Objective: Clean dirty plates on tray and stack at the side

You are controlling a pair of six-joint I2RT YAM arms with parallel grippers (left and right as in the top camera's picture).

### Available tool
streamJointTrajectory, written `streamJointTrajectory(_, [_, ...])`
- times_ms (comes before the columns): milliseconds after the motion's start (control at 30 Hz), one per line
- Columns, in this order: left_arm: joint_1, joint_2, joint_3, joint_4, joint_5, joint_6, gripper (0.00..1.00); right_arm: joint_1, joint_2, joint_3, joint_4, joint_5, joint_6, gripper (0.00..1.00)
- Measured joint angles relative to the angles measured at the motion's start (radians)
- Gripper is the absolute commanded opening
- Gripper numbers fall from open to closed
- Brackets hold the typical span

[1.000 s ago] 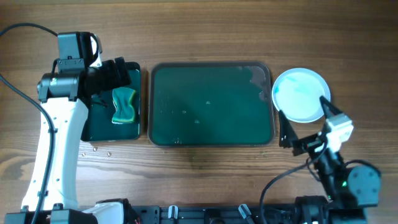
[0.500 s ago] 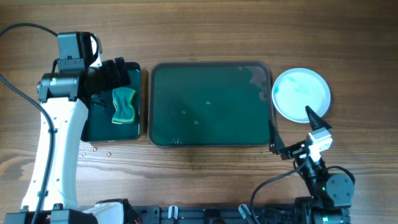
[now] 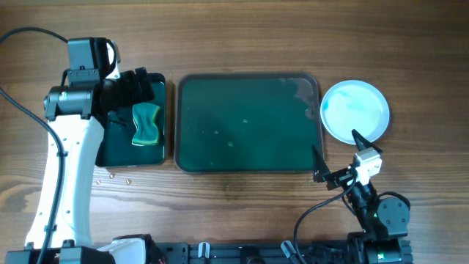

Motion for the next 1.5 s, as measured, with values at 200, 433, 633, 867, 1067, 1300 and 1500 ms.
streamJointTrajectory(200, [0.000,0.000,0.000,0.000,0.000,0.000,1.00,0.000,0.000,0.000,0.000,0.000,0.000,1.00])
streamJointTrajectory(433, [0.000,0.000,0.000,0.000,0.000,0.000,1.00,0.000,0.000,0.000,0.000,0.000,0.000,1.00])
streamJointTrajectory(633, [0.000,0.000,0.000,0.000,0.000,0.000,1.00,0.000,0.000,0.000,0.000,0.000,0.000,1.00])
streamJointTrajectory(867, [-0.016,-0.027,0.000,0.000,0.000,0.000,1.00,0.000,0.000,0.000,0.000,0.000,0.000,1.00])
streamJointTrajectory(1067, [-0.095,-0.208,0.000,0.000,0.003,0.000,1.00,0.000,0.000,0.000,0.000,0.000,0.000,1.00])
streamJointTrajectory(1300, [-0.105,-0.433,0.000,-0.001,0.003,0.000,1.00,0.001,0.000,0.000,0.000,0.000,0.000,1.00])
streamJointTrajectory(1500, [-0.105,-0.551,0.000,-0.001,-0.023,0.001,1.00,0.001,0.000,0.000,0.000,0.000,0.000,1.00])
